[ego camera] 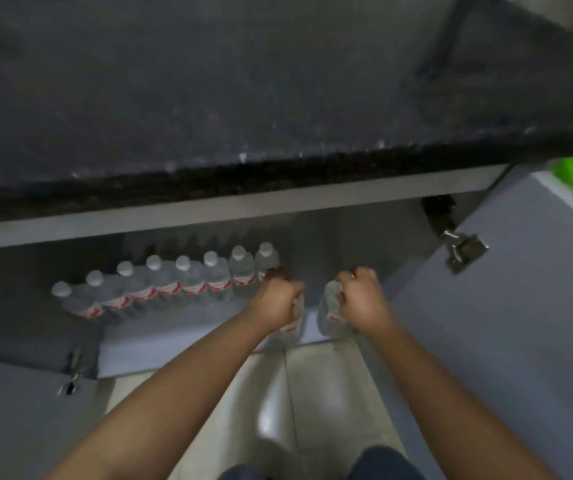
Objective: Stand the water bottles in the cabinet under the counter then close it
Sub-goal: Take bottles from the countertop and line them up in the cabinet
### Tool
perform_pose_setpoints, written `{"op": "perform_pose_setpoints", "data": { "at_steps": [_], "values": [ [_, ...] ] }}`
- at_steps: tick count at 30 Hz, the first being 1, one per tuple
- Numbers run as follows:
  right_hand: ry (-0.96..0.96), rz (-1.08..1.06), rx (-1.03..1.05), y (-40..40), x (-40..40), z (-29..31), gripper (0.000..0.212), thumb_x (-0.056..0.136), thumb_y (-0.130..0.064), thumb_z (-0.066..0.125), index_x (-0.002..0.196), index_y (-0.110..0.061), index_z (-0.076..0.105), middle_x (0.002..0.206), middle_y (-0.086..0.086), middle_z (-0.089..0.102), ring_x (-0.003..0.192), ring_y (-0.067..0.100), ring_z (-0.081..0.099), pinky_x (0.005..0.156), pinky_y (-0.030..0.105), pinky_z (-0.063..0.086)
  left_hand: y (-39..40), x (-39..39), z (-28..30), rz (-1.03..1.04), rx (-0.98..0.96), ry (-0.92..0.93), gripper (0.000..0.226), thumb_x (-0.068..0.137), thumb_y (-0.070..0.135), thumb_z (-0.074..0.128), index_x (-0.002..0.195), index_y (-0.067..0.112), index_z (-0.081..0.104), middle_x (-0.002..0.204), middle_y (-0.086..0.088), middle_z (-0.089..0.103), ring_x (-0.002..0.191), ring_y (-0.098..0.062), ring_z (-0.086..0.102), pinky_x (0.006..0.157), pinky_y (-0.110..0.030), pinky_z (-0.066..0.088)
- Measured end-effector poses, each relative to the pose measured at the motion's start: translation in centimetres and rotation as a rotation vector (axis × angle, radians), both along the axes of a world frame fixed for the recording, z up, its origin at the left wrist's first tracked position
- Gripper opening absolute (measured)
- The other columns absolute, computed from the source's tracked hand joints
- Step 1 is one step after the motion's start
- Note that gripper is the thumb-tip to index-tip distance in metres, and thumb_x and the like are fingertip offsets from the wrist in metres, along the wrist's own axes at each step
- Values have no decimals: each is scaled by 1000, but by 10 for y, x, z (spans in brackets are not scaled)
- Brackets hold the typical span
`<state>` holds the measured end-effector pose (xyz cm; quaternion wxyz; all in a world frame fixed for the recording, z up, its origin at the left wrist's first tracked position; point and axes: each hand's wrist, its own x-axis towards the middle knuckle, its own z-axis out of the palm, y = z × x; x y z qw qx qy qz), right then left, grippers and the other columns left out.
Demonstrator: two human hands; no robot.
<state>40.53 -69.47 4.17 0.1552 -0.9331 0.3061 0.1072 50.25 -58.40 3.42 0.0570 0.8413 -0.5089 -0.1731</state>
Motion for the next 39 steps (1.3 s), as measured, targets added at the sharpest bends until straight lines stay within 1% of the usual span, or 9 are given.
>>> {"op": "perform_pose_setpoints", "data": {
  "at_steps": [1, 2, 3, 4, 6, 10, 23, 29, 39],
  "values": [
    [2, -17, -15, -7, 4, -19, 38, 87, -5, 49, 124, -2, 51, 126, 22, 50, 120, 34, 45, 99, 30, 37, -9, 8, -16, 5, -21, 31, 16, 55, -6, 70, 70, -1, 66, 73, -22, 68, 70, -34, 67, 58, -23, 50],
    [3, -16, -31, -12, 10, -39, 39, 86, -5, 50, 125, -2, 50, 126, 22, 51, 119, 34, 47, 99, 30, 40, -18, 18, -33, -16, -87, 22, 16, 51, -7, 70, 65, -1, 67, 66, -22, 68, 65, -36, 68, 56, -24, 51],
    [-22, -18, -51, -19, 16, -58, 40, 86, -5, 50, 126, -3, 50, 126, 22, 52, 118, 34, 49, 98, 30, 42, -27, 25, -45, -7, -112, 25, 17, 57, -5, 68, 74, -1, 69, 75, -22, 70, 74, -36, 69, 60, -24, 51],
    [-37, -12, -63, -25, 23, -75, 41, 86, -4, 50, 127, -3, 49, 127, 22, 52, 118, 33, 50, 97, 29, 43, -36, 32, -58, 29, -176, -14, 22, 70, -1, 65, 92, 1, 70, 94, -21, 69, 93, -34, 66, 73, -25, 50],
    [-106, -28, -83, -36, 37, -104, 38, 88, -6, 49, 126, -2, 49, 128, 22, 50, 120, 32, 47, 97, 27, 41, -50, 46, -83, 98, -158, -11, 32, 83, 7, 61, 115, 5, 62, 122, -18, 59, 116, -29, 54, 91, -26, 38],
    [-127, -73, -73, -53, 61, -134, 35, 92, -9, 49, 127, -3, 48, 134, 22, 45, 124, 34, 44, 102, 29, 38, -76, 67, -112, 137, -171, -40, 35, 81, 9, 61, 115, 2, 57, 121, -21, 58, 113, -31, 54, 90, -27, 39],
    [-189, 37, -54, -84, 100, -149, 29, 89, -9, 51, 114, 4, 58, 124, 22, 61, 117, 29, 54, 97, 29, 39, -99, 92, -150, 149, -18, -184, 33, 89, 8, 51, 121, 2, 50, 129, -18, 55, 121, -32, 50, 104, -31, 32],
    [-216, 69, -27, -87, 119, -153, 30, 89, -9, 54, 115, 4, 57, 124, 24, 59, 118, 33, 52, 98, 31, 39, -107, 91, -152, 194, -14, -193, 29, 89, 10, 54, 117, 0, 53, 123, -20, 59, 117, -34, 53, 99, -35, 39],
    [-253, 70, -43, -98, 137, -164, 29, 87, -11, 55, 113, 2, 58, 122, 25, 59, 115, 34, 54, 97, 32, 43, -114, 107, -155, 180, -10, -213, 35, 95, 21, 49, 125, 2, 49, 127, -19, 56, 120, -30, 51, 101, -33, 39]
  ]
}}
